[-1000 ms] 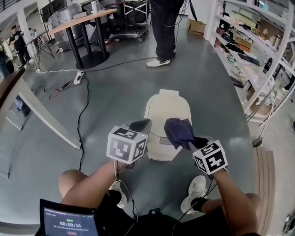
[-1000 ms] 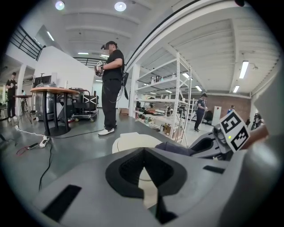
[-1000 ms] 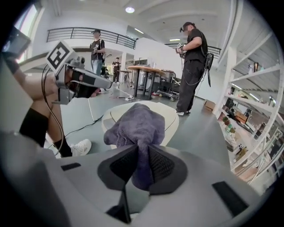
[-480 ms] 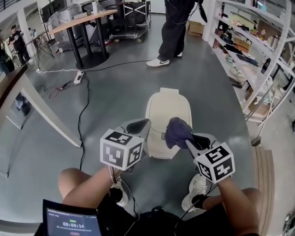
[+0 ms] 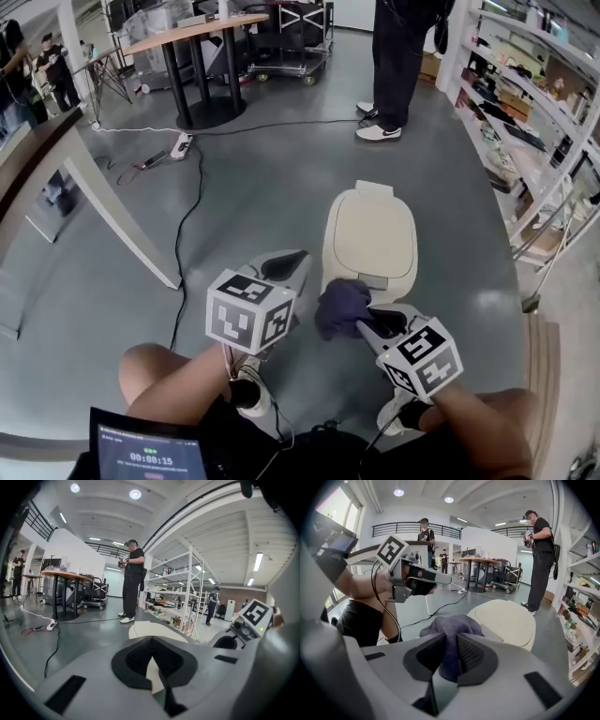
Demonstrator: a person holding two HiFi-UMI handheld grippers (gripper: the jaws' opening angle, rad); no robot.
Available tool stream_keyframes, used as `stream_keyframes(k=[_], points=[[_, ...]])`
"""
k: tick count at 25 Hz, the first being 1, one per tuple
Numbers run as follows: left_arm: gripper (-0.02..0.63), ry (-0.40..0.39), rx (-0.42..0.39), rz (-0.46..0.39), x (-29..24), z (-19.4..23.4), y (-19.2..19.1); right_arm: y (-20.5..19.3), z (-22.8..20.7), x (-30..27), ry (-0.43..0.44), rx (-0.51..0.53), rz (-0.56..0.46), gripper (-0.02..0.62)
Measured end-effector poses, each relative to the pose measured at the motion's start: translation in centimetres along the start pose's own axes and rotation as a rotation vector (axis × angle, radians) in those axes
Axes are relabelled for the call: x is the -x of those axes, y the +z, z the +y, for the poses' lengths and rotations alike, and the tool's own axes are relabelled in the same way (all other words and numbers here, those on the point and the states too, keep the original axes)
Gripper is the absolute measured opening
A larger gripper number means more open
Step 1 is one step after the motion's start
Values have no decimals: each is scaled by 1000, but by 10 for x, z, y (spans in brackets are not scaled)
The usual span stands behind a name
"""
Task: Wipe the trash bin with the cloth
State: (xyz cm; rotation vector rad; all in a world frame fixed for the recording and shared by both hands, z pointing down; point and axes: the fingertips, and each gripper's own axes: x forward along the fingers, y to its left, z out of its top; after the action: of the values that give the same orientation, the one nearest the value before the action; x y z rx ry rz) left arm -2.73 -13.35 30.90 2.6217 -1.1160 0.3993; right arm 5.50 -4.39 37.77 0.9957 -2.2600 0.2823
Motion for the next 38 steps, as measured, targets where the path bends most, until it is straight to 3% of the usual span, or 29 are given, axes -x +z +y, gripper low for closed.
stream_keyframes(k=[9,14,20,29,33,38], points=[[2,59,26,89,9,34,-47,-22,22,-75,4,-79,76,69],[2,60,21,140,8,39,-71,-25,10,-93,-88,-93,38,69],[2,39,24,165,2,37,-78,-16,-13,-91,-178,-145,-35,69],[2,-5,-4,226,-20,13,-96,-44,-36,-79,-215,-195,-8,69],[2,-26,20,240,-40,1,-118,-64,-57,-73,-246,-202,-6,69],[2,-8,6,273,-50,-5,-133,-75,-67,-66,-270,-220,-2,69]])
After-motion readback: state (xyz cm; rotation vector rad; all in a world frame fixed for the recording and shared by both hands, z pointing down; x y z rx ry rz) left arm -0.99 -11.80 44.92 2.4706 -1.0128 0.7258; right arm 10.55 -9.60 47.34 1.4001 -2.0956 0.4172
